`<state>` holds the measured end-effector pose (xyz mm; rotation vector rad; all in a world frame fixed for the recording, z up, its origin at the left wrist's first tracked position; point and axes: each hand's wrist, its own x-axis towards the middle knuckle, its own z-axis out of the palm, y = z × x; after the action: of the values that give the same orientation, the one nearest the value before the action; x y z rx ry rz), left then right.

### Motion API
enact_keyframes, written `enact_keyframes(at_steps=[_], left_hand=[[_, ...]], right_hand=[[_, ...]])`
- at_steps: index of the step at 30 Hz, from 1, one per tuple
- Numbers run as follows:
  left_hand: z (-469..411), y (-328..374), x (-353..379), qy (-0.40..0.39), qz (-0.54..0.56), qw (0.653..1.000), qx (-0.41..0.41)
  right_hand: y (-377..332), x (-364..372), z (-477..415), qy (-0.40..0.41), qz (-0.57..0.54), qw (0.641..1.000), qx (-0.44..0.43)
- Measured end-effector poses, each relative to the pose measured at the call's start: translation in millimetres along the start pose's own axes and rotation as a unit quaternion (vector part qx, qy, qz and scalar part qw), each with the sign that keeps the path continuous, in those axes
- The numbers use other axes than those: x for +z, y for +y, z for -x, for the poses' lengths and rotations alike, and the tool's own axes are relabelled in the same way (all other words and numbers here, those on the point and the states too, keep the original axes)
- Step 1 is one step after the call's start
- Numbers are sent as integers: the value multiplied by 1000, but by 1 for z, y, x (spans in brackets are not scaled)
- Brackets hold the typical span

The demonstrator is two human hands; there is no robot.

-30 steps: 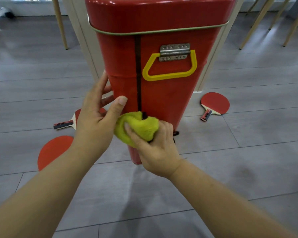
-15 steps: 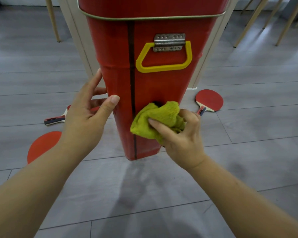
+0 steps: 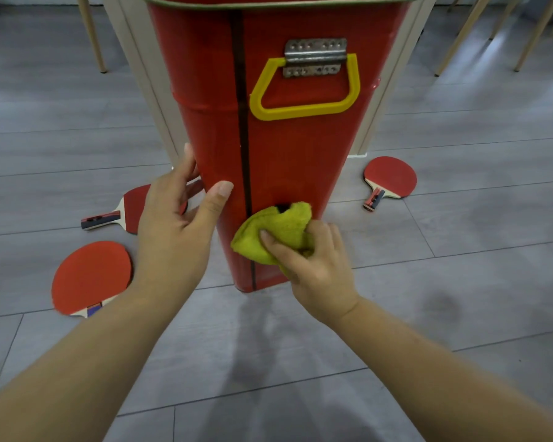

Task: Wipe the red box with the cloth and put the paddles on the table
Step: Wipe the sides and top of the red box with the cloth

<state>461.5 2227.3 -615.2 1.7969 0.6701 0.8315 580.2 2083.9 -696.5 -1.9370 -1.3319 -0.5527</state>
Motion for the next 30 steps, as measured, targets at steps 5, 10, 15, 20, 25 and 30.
enact_keyframes(at_steps=[5, 10, 15, 20, 25, 30], left_hand=[[0, -3, -4, -11, 6, 1000, -7], [5, 5, 5, 26, 26, 999, -17], [10, 9, 11, 37, 17, 999, -16], [15, 17, 20, 35, 23, 999, -4], [17, 3, 23, 68, -14, 997, -26], [17, 2, 25, 67, -13, 997, -30]], right_hand=[[-1, 13, 1, 45, 57, 992, -105], [-2, 28, 8, -39, 93, 974, -204], [-2, 29, 13, -25, 93, 982, -163], [10, 8, 12, 9, 79, 990, -119], [38, 1, 24, 21, 71, 997, 2], [41, -2, 28, -8, -2, 991, 137]])
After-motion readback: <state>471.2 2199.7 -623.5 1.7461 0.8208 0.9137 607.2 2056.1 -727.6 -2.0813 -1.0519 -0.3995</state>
